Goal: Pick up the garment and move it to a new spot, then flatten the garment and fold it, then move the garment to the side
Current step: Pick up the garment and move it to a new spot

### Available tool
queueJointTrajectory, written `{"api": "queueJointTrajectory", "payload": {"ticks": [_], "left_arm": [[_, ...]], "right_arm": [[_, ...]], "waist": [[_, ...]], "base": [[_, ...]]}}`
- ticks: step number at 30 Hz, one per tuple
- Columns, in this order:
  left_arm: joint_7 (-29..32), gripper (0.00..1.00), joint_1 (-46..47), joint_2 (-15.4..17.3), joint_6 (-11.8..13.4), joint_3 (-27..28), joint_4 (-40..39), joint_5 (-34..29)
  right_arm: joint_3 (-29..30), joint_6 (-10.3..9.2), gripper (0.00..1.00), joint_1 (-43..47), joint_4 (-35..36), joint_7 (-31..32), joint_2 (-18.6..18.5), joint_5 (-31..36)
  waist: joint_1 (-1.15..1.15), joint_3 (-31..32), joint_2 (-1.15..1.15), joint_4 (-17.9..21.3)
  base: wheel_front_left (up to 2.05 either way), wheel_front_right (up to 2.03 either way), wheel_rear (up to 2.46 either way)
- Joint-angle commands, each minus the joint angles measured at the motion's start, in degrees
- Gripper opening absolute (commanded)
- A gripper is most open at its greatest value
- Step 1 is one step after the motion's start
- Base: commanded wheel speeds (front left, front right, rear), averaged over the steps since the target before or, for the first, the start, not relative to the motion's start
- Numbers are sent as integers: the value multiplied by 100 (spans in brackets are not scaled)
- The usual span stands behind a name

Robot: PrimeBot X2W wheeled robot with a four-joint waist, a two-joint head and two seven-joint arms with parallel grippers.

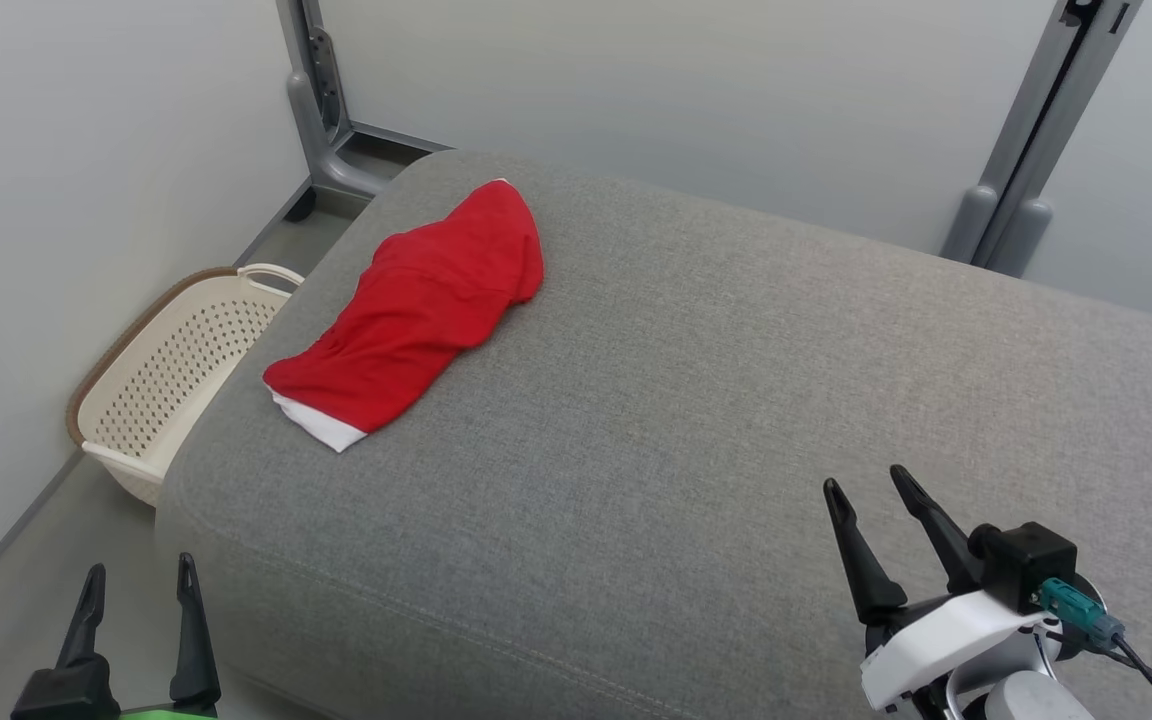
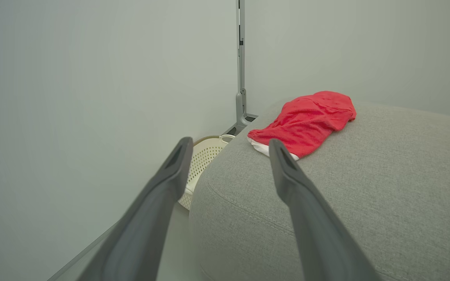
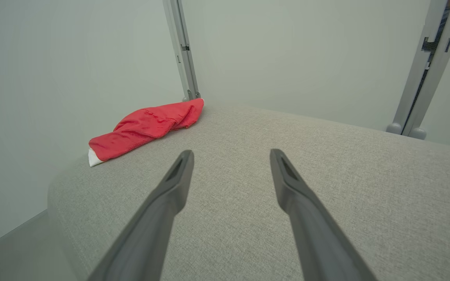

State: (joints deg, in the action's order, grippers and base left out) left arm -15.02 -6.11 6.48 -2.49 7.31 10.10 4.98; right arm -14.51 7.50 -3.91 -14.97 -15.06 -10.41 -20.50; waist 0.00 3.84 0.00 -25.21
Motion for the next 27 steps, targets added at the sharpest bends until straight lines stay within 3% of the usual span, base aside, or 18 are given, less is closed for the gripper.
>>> {"api": "queueJointTrajectory", "payload": {"ticks": [1,14,27], "left_arm": [[-2,100,-77,56,40,-8,-20,40],[7,100,127,61,12,-126,-29,101],[227,100,1372,416,-195,-297,101,203]], "right_arm": [[-11,-2,100,19,-20,-16,-8,-9],[-107,-2,100,-54,-37,-17,-58,-53],[-440,-2,100,-327,-51,-17,-165,-123]], "waist": [[0,19,0,-73],[0,-42,0,73],[0,-256,0,707]], "base": [[0,0,0],[0,0,0],[0,0,0]]}}
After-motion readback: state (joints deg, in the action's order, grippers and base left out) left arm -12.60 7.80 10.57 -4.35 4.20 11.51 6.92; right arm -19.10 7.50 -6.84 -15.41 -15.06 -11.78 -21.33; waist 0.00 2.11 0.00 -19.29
